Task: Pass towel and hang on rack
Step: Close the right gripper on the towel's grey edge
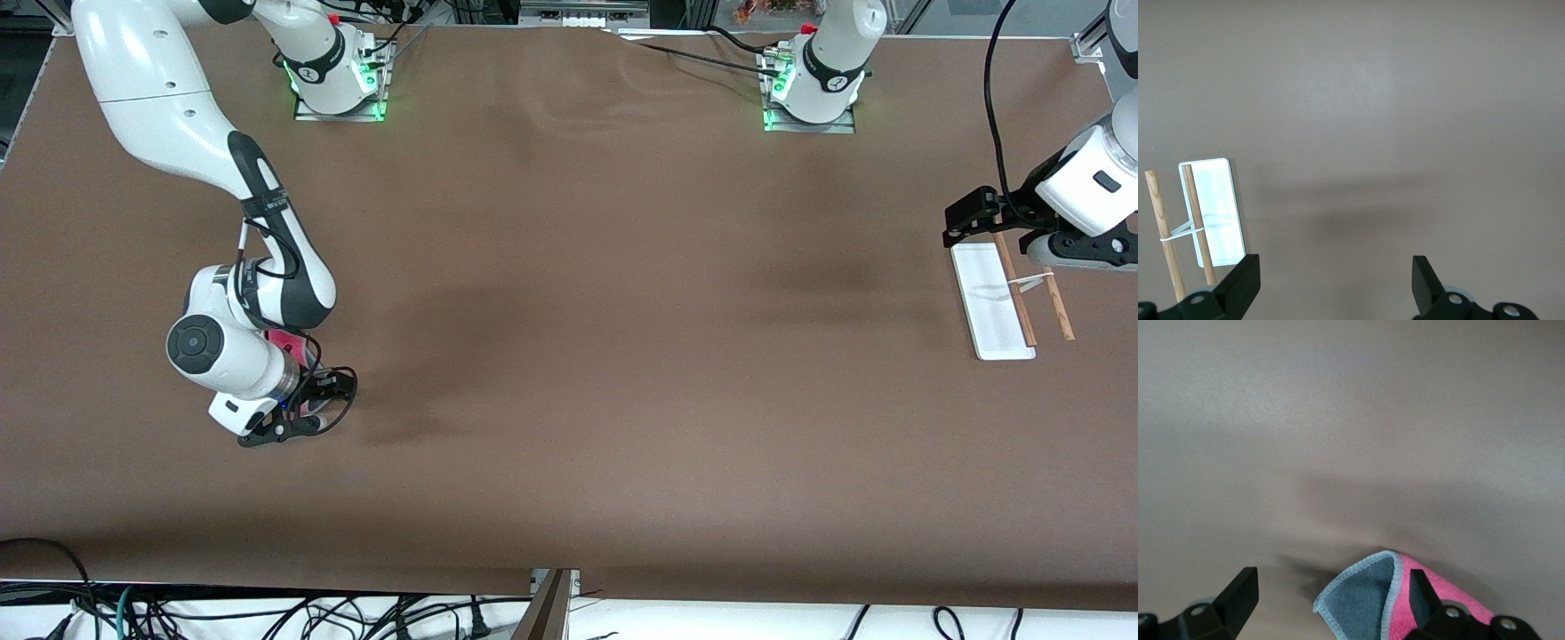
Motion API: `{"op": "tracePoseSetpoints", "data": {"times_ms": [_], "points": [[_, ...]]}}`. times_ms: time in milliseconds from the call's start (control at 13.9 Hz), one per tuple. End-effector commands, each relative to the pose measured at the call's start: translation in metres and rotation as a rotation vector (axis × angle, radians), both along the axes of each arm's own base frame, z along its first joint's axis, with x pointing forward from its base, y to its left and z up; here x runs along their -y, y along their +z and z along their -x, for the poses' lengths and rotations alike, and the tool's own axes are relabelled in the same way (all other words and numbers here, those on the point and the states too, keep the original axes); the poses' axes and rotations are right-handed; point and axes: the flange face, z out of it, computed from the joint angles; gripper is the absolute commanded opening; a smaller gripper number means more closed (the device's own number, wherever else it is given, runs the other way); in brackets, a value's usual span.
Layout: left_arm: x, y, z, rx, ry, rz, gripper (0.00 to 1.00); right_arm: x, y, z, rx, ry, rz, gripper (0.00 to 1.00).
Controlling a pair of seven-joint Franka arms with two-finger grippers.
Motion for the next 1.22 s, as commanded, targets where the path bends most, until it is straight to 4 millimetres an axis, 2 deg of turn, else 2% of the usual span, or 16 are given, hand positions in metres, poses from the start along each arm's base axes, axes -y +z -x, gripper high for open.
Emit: {"op": "tracePoseSetpoints", "data": {"times_ms": [0, 143, 717, 932, 1148], "points": [[-0.005, 0.005, -0.002, -0.006, -0.015, -0.004, 1.00, -0.013, -0.003, 0.008, -0.005, -0.068, -0.010, 1.00], [-0.004, 0.006, -0.002, -0.004, -0.012, -0.004, 1.00, -0.018, -0.005, 0.011, -0.015, -0.095, -0.009, 1.00], [-0.003, 0.005, -0.002, -0.004, -0.010, -0.004, 1.00, -0.012, -0.016, 0.018, -0.040, -0.102, -0.001, 0.98], [-0.003, 0.005, -0.002, -0.006, -0.010, -0.004, 1.00, -0.006, -0.021, 0.022, -0.053, -0.111, 0.001, 0.64], [-0.003, 0.005, -0.002, -0.006, -0.012, -0.004, 1.00, -0.006, -0.022, 0.022, -0.055, -0.112, 0.001, 0.34]]}}
